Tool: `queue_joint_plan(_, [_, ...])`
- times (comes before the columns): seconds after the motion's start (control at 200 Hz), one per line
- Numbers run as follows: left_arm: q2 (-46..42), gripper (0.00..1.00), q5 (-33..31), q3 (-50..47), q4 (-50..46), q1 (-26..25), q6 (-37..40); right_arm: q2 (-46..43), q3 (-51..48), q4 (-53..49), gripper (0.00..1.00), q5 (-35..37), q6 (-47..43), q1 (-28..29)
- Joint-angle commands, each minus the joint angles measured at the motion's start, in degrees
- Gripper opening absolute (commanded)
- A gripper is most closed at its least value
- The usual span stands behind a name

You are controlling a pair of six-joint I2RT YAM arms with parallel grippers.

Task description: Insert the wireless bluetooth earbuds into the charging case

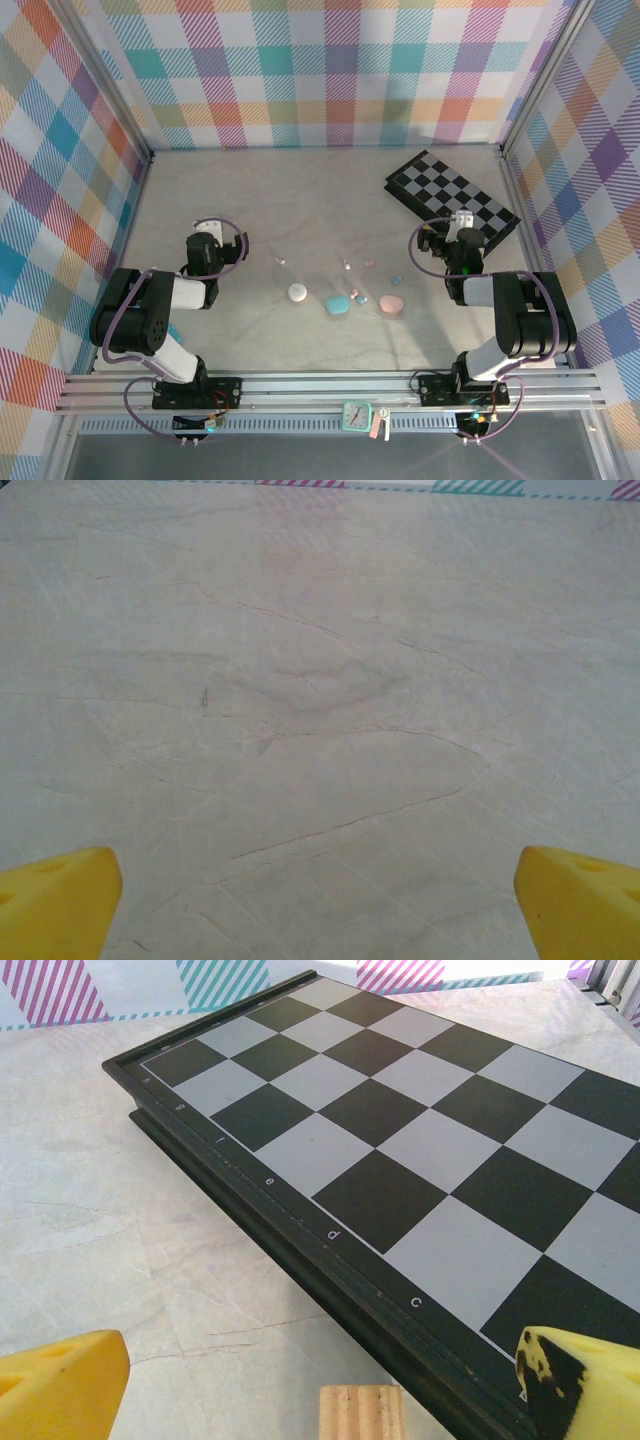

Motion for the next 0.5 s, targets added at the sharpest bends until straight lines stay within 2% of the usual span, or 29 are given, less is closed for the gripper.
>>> queue_joint_plan(0.0, [-0.59, 1.00, 0.78, 0.31, 0.48, 0.57, -0.24, -0.81, -0.47, 1.53, 0.99, -1.49, -0.37, 0.28])
queue_joint_plan(0.105, [-3.69, 1.00, 0.83, 1.11, -3.07, 0.35, 0.11, -5.25, -0.67, -1.69, 0.99, -3.70, -1.98, 0.48])
queue_joint_plan(0.26, [-11.31, 1.00, -1.53, 1.48, -9.83, -1.49, 1.45, -14.68, 1.26, -14.71, 0.99, -6.45, -7.09, 2.49])
queue_joint_plan(0.405, [-18.96, 1.00, -5.95, 3.32, -17.24, -5.92, 0.87, -22.69, 4.93, -27.64, 0.99, -16.65, -13.13, 5.88])
queue_joint_plan(0.495, [-21.24, 1.00, -2.91, 5.29, -20.58, -8.66, -3.27, -25.12, 7.12, -33.08, 0.99, -22.87, -16.42, 9.90])
